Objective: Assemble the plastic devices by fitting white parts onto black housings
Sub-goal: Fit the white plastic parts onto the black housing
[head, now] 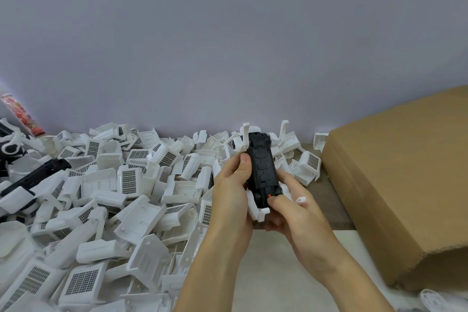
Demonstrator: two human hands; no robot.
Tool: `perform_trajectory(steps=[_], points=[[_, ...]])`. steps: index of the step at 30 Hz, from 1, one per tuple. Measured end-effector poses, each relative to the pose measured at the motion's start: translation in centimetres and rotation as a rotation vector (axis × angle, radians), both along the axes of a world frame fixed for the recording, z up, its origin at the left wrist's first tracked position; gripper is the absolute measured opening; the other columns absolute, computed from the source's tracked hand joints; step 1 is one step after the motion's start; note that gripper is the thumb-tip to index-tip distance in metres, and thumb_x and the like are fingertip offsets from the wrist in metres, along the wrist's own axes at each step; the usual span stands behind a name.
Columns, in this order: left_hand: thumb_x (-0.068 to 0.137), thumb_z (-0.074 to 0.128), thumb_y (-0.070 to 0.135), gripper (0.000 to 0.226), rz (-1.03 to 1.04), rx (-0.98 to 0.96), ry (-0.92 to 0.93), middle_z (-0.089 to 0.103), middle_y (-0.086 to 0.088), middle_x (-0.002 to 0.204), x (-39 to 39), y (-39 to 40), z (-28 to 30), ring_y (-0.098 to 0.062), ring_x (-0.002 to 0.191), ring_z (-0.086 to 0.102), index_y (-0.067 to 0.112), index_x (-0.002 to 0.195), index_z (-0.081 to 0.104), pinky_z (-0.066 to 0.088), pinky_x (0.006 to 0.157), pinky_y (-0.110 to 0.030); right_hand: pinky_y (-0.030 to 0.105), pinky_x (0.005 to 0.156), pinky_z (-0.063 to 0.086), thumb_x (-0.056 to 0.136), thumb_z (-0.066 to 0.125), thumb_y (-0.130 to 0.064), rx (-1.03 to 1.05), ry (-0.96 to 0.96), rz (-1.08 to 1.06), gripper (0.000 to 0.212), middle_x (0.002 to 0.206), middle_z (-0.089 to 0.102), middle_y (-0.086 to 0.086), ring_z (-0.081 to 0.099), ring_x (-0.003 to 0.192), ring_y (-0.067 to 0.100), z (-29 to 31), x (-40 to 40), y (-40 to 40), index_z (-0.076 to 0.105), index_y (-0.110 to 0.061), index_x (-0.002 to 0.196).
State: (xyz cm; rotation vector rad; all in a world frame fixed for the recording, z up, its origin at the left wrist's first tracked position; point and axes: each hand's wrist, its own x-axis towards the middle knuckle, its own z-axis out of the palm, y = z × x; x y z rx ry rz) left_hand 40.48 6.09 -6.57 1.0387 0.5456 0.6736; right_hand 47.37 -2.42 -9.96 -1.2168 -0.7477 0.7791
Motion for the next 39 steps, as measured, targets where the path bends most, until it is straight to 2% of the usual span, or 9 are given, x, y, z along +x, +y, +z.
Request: perform_trajectory(steps=[6, 10, 14, 19, 23, 27, 31, 36, 39], points=[[0.101, 0.052, 0.034, 0.027, -0.011, 0.01, -0.002, 0.071, -0.006, 0.085, -0.1, 0.0, 0.0, -0.022, 0.065, 0.068, 0.018, 0.109, 0.073, 0.053, 0.054, -0.032, 0.03, 0.064, 0.052, 0.073, 0.053, -0.018, 0.033, 0.103, -0.025, 0.05, 0.078, 0.059, 0.006, 0.046, 0.057, 0.011, 0.1, -0.1, 0.1, 0.068, -0.035, 0.117], [0.095, 0.06, 0.028, 0.027, 0.065, -0.004, -0.072, 0.066, -0.013, 0.095, 0.2, 0.0, 0.0, -0.028, 0.081, 0.065, 0.008, 0.112, 0.068, 0.056, 0.066, -0.039, 0.035, 0.066, 0.058, 0.094, 0.048, 0.002, 0.114, 0.256, -0.054, 0.039, 0.104, 0.071, 0.022, 0.069, 0.08, 0.028, 0.5, 0.0, 0.2, 0.063, -0.019, 0.123], [0.069, 0.074, 0.025, 0.064, 0.116, -0.084, -0.163, 0.064, -0.02, 0.108, 0.1, 0.2, 0.2, -0.033, 0.092, 0.064, -0.003, 0.125, 0.059, 0.055, 0.079, -0.046, 0.034, 0.061, 0.057, 0.095, 0.054, -0.007, 0.106, 0.31, -0.239, 0.028, 0.101, 0.072, 0.011, 0.074, 0.083, 0.024, 0.8, 0.5, 0.0, 0.067, -0.021, 0.115], [0.06, 0.085, 0.027, 0.066, 0.117, -0.072, -0.126, 0.071, -0.024, 0.112, 0.1, 0.4, 0.2, -0.041, 0.097, 0.071, -0.002, 0.116, 0.067, 0.057, 0.09, -0.056, 0.031, 0.077, 0.054, 0.095, 0.06, -0.023, 0.197, 0.054, -0.383, 0.017, 0.095, 0.073, -0.001, 0.068, 0.09, 0.015, 1.3, 0.4, -0.8, 0.072, -0.019, 0.106], [0.054, 0.093, 0.033, 0.064, 0.287, 0.165, 0.019, 0.072, -0.006, 0.105, 0.6, 0.2, -0.6, -0.019, 0.082, 0.075, 0.016, 0.108, 0.063, 0.061, 0.073, -0.04, 0.023, 0.08, 0.055, 0.086, 0.064, -0.036, 0.136, -0.458, -0.382, 0.02, 0.098, 0.075, -0.014, 0.069, 0.099, 0.008, 1.8, -0.5, -0.6, 0.074, -0.031, 0.101], [0.073, 0.074, 0.054, 0.045, 0.304, 0.174, 0.025, 0.073, -0.003, 0.097, 0.5, 0.4, -0.7, -0.014, 0.08, 0.074, 0.018, 0.1, 0.067, 0.058, 0.068, -0.034, 0.01, 0.077, 0.05, 0.083, 0.07, -0.041, 0.126, -0.644, -0.384, 0.016, 0.095, 0.072, -0.027, 0.067, 0.096, -0.002, 1.9, -0.7, -0.3, 0.067, -0.053, 0.093], [0.093, 0.059, 0.044, 0.034, 0.127, 0.059, -0.046, 0.075, -0.006, 0.106, 0.6, 0.1, -0.5, -0.019, 0.098, 0.072, 0.014, 0.102, 0.073, 0.059, 0.078, -0.035, 0.032, 0.076, 0.058, 0.081, 0.075, -0.043, -0.055, -0.689, -0.441, 0.029, 0.091, 0.071, -0.017, 0.068, 0.091, 0.007, 1.0, -0.1, -0.2, 0.065, -0.041, 0.109], [0.099, 0.056, 0.012, 0.025, 0.099, 0.255, -0.088, 0.077, -0.001, 0.097, 0.6, 0.0, -0.4, -0.018, 0.094, 0.074, 0.017, 0.089, 0.079, 0.056, 0.075, -0.022, 0.015, 0.062, 0.051, 0.096, 0.063, -0.018, 0.066, -0.233, -0.518, 0.018, 0.084, 0.076, -0.009, 0.071, 0.078, 0.008, 1.1, 0.8, -0.7, 0.077, -0.028, 0.093], [0.097, 0.063, 0.015, 0.019, 0.115, 0.347, -0.065, 0.077, -0.002, 0.09, 0.7, -0.2, -0.3, -0.019, 0.084, 0.074, 0.018, 0.086, 0.078, 0.056, 0.07, -0.021, 0.033, 0.07, 0.049, 0.096, 0.057, -0.023, 0.11, 0.157, -0.402, 0.025, 0.096, 0.072, 0.023, 0.065, 0.083, 0.026, 1.4, 1.4, -1.5, 0.078, -0.009, 0.096]])
